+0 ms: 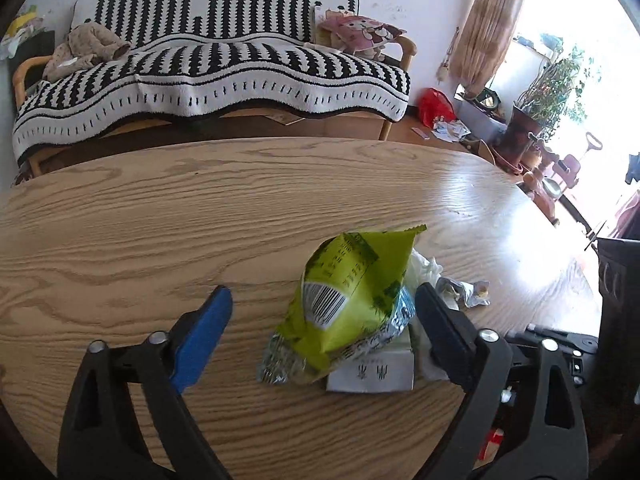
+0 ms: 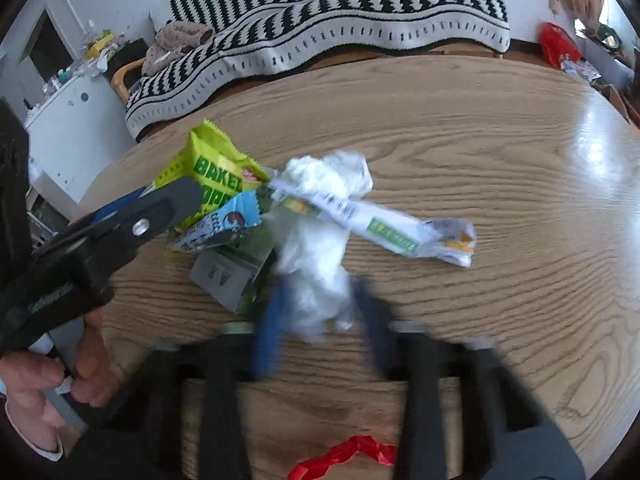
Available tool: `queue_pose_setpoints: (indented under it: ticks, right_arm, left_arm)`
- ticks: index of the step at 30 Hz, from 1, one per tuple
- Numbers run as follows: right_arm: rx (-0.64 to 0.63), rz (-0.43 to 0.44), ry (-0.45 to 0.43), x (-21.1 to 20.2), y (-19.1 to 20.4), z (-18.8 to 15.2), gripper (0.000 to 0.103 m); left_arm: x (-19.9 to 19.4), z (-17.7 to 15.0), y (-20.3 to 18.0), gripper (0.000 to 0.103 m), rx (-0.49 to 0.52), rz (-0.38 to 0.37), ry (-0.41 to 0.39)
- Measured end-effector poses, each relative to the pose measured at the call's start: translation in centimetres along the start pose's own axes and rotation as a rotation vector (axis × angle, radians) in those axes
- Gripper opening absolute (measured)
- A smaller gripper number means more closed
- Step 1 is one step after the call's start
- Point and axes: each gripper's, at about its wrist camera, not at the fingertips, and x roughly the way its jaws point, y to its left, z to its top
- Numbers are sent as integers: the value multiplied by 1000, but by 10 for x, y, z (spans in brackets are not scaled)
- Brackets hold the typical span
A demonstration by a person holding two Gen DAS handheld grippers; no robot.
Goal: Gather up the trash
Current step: 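Grasp the white tissue with the right gripper while the left gripper grasps the green snack bag, then carry the tissue and snack bag to the bin and open both grippers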
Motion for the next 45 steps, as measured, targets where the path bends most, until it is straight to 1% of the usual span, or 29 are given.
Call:
queue_pose_setpoints:
  ticks: [1, 2, 5, 6, 9, 14, 16, 19, 22, 24, 27, 28, 30, 34, 37, 40, 43, 45]
  right_arm:
    - [1, 5, 1, -1, 0, -1, 13]
    - [-3, 4, -4, -4, 0, -1, 11]
    - [-21, 9, -42, -18, 2, -2, 9]
    - [-24, 12, -52, -21, 3, -3, 9]
    - [-33, 34, -93, -39, 6, -5, 9]
    - [-66, 67, -156, -70, 13, -10, 9]
    - [-76, 67, -181, -84, 12, -14, 9]
    - [-80, 54, -215, -106, 5, -20, 9]
    - [-55, 20, -244, -130, -17, -29, 9]
    - [-32, -11, -261, -145, -36, -36, 9]
    - [20, -72, -287, -173, -76, -49, 9]
    - [50, -105, -297, -187, -96, -56, 9]
    - [90, -152, -305, -203, -124, -68, 9]
    - [197, -282, -321, -246, -193, -106, 9]
    - [296, -362, -321, -276, -242, -141, 9]
    - [395, -422, -314, -301, -285, -177, 9]
    - [488, -462, -277, -315, -322, -214, 9]
    - [530, -492, -238, -317, -342, -235, 9]
  left_arm:
    - [2, 0, -1, 69, 2, -17, 8]
    - [3, 0, -3, 53, 3, -38, 20]
    - [-5, -2, -4, 45, -13, -42, 8]
    - [-8, -2, -3, 44, -16, -41, 5]
    - [-25, -2, 0, 44, -24, 0, -25]
    - [-58, 2, 7, 44, -55, 26, -90]
    - [-70, 2, 7, 44, -63, 37, -109]
    - [-83, 2, -1, 44, -68, 25, -126]
    - [-89, -1, -25, 44, -31, 9, -124]
    - [-89, -4, -50, 44, 13, -16, -120]
    - [-87, -9, -90, 44, 70, -62, -107]
    - [-85, -12, -104, 44, 87, -79, -100]
    - [-80, -17, -140, 44, 130, -129, -83]
    - [-68, -37, -224, 44, 240, -250, -45]
    - [-60, -63, -284, 44, 327, -336, -5]
    - [-52, -92, -341, 44, 408, -415, 46]
    - [-44, -123, -386, 44, 483, -487, 103]
    - [-37, -144, -409, 44, 525, -517, 147]
